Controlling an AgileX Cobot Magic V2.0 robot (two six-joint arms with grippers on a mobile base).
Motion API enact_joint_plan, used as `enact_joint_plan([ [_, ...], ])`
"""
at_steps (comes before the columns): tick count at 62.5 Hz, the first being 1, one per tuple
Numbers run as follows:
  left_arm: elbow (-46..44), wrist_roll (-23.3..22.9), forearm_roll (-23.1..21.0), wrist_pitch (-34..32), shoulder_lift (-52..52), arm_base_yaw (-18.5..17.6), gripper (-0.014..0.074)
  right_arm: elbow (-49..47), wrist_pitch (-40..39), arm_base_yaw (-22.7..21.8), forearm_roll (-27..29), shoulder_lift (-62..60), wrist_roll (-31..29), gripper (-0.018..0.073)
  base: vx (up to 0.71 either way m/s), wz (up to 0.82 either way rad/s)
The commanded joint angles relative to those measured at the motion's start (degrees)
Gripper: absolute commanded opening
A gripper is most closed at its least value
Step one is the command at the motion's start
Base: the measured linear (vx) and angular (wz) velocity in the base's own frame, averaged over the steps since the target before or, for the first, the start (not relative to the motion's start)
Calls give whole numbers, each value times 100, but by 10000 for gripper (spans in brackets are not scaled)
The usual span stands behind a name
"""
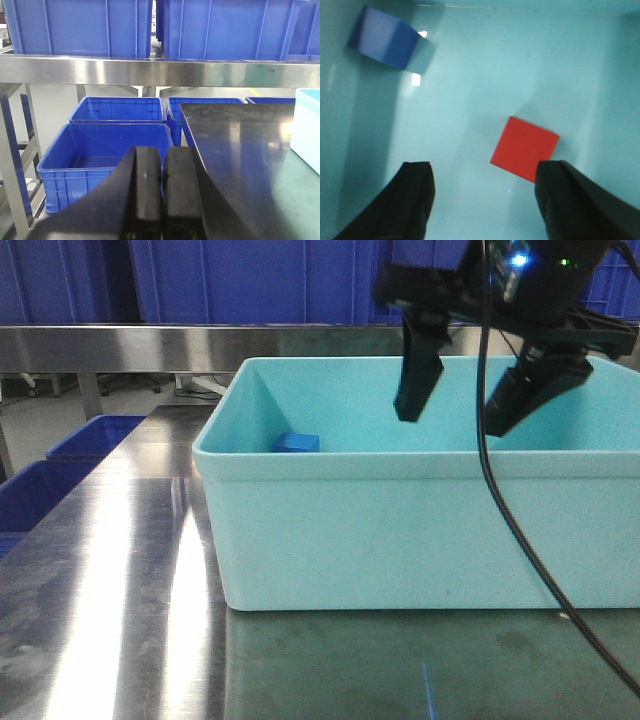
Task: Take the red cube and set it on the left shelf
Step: 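Lower the right gripper into the teal tub over the red cube, then close the right gripper on the red cube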
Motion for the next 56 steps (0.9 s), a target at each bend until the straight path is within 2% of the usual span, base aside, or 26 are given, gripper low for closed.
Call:
enact_joint_plan([
  [1,136,-31,-21,-502,-70,-32,102,-206,-100,1,-442,-164,390,542,0,0],
  [10,136,-31,-21,-502,-70,-32,102,-206,-219,1,-709,-21,756,542,0,0],
  [42,136,-31,-21,-502,-70,-32,102,-206,-633,1,-698,676,772,531,0,0],
  [48,136,-31,-21,-502,-70,-32,102,-206,-610,1,-698,720,772,449,0,0],
  [56,136,-31,-21,-502,-70,-32,102,-206,-593,1,-698,720,772,238,0,0],
])
